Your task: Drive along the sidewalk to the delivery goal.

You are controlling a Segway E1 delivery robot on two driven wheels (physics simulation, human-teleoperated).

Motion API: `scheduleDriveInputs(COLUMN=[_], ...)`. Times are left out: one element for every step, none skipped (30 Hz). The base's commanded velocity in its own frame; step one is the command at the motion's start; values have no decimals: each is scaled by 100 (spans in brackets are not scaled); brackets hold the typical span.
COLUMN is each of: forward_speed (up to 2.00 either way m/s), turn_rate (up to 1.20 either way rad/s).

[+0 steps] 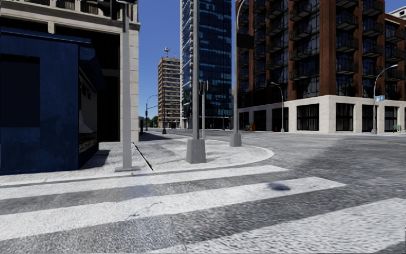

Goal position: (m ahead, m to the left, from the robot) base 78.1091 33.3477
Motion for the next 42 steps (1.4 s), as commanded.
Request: scheduleDriveInputs(forward_speed=[200,200,200,200,200,200,200,197,197,181,169,163,163,161,156,152,148,148,144,140,138,138,138,138,137,137,137,137,137,137,137,137,137,137,137,137,137,137,137,137,137,137], turn_rate=[0,0,0,0,0,0,0,0,0,0,0,0,0,0,0,0,0,0,0,4,15,22,22,31,48,61,61,70,78,80,80,81,81,81,81,81,81,79,29,8,2,0])
